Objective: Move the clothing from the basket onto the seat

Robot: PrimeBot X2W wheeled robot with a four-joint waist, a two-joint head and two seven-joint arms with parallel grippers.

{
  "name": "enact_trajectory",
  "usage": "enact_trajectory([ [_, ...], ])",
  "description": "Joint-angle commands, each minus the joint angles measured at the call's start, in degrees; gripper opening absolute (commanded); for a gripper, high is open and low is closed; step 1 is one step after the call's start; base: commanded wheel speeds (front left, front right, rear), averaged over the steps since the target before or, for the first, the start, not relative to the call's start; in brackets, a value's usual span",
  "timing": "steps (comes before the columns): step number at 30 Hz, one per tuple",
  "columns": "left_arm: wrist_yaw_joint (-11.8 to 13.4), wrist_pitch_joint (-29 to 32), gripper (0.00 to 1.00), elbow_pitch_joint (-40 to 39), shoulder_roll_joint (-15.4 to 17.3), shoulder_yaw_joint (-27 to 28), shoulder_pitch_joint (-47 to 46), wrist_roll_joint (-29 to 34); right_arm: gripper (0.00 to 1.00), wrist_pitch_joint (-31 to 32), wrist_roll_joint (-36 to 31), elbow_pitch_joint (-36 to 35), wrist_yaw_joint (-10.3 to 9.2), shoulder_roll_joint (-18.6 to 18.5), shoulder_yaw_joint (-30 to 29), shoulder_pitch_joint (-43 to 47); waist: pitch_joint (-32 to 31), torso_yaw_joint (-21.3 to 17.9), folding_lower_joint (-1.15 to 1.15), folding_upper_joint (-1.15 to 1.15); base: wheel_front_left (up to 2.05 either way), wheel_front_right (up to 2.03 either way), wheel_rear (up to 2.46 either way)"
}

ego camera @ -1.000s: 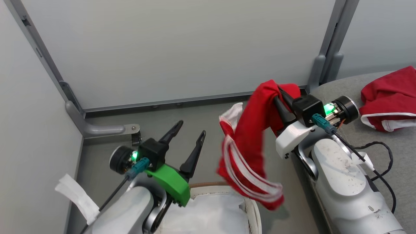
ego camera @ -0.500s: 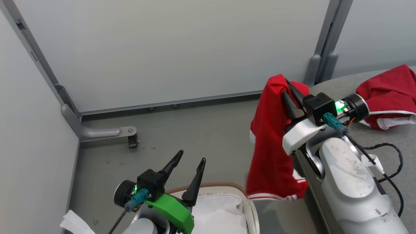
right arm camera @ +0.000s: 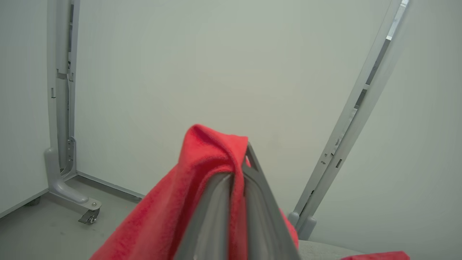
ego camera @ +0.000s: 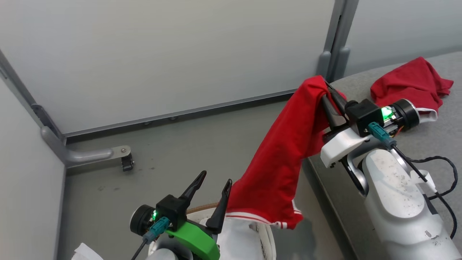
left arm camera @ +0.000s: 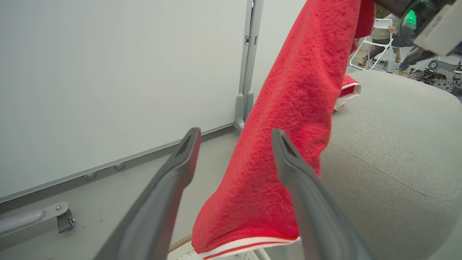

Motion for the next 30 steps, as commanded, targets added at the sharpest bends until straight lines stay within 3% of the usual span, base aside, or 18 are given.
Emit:
enact_trajectory([
  [1,-0.44,-0.03,1.0,-0.05,-0.42,0.37,0.9,0.75,0.0,-0.12,-0.39,-0.43,-0.08,-0.85,-0.25,-0.39,1.26,-3.76,0.0,0.0,0.0,0.0,0.0],
  [8,-1.65,-0.04,1.0,0.44,-1.31,1.77,-0.22,2.49,0.0,-0.12,-0.29,-1.41,-0.08,-3.0,-1.05,-1.11,4.16,-12.31,0.0,0.0,0.0,0.0,0.0],
  [14,-2.56,-0.04,1.0,1.28,-2.1,2.34,-2.04,4.26,0.0,-0.12,0.14,-2.25,-0.08,-4.64,-3.12,-0.38,6.81,-17.35,0.0,0.0,0.0,0.0,0.0],
  [21,-3.39,-0.04,1.0,2.15,-2.5,2.14,-3.46,5.42,0.0,-0.12,0.44,-3.29,-0.08,-4.9,-6.38,0.94,8.77,-19.42,0.0,0.0,0.0,0.0,0.0],
  [30,-4.14,-0.04,1.0,2.49,-2.08,1.2,-4.8,6.43,0.0,-0.12,-0.39,-4.14,-0.08,-3.36,-9.31,-1.16,11.8,-17.9,0.0,0.0,0.0,0.0,0.0],
])
